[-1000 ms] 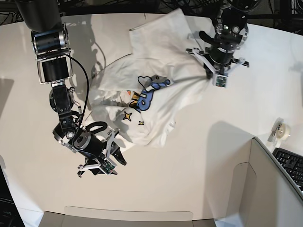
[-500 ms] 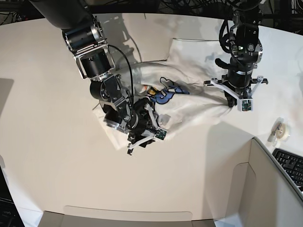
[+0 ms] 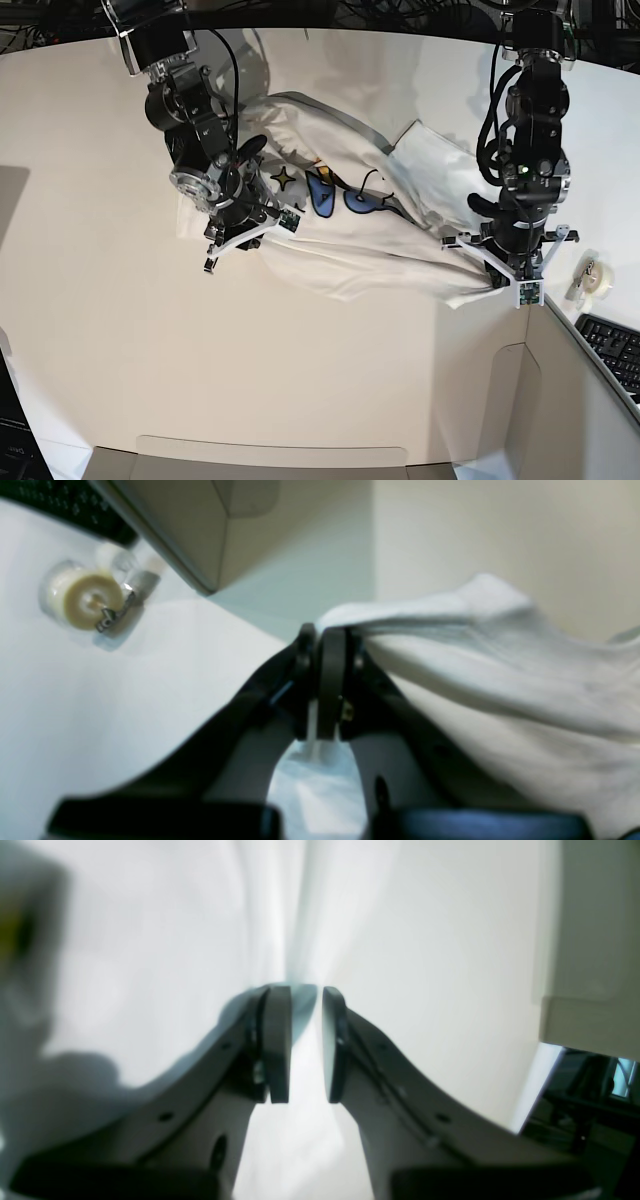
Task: Layout the t-shirt on the table in an organized manner, then fold the t-shirt properly
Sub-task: 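Pull the shirt apart with both grippers to spread it flat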
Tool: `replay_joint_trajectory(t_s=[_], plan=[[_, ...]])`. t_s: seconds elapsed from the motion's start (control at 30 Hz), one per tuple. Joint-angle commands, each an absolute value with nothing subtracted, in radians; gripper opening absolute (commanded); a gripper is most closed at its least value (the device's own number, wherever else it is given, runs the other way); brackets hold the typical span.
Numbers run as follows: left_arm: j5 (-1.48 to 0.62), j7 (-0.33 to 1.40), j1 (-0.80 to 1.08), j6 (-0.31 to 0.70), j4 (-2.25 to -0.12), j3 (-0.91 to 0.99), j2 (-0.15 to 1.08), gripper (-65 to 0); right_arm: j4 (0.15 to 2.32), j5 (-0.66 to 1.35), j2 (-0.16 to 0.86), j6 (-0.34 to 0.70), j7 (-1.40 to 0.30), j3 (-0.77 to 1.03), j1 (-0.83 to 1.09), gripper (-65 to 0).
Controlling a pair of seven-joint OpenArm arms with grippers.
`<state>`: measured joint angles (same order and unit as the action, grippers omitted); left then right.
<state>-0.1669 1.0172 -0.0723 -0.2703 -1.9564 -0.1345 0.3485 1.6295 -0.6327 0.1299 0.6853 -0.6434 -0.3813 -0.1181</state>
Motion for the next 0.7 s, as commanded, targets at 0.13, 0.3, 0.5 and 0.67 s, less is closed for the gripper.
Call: replay_joint_trajectory(t_s=[0.13, 0.3, 0.5, 0.67], plan=[[-0.157, 0.998, -0.087, -0.208, -1.951, -0.208, 0.332, -65.0, 1.867, -0.644, 0.122, 0.698, -0.644, -0.374, -0.025, -55.0], [-0.157, 0.998, -0.079, -0.208, -1.954, -0.213, 0.292, -65.0, 1.965, -0.638, 0.067, 0.698, -0.639, -0.274, -0.038, -54.9], [-0.162, 0.995, -0.028, -0.208, -2.028, -0.213, 0.292, -65.0, 1.804, -0.524, 0.033, 0.698, -0.657, -0.239, -0.232, -45.1], [-0.162, 0.897, 0.018, -0.208, -2.086, -0.203, 0.294, -65.0, 1.512, -0.286, 0.041, 0.698, -0.676, -0.266, -0.417, -39.0]])
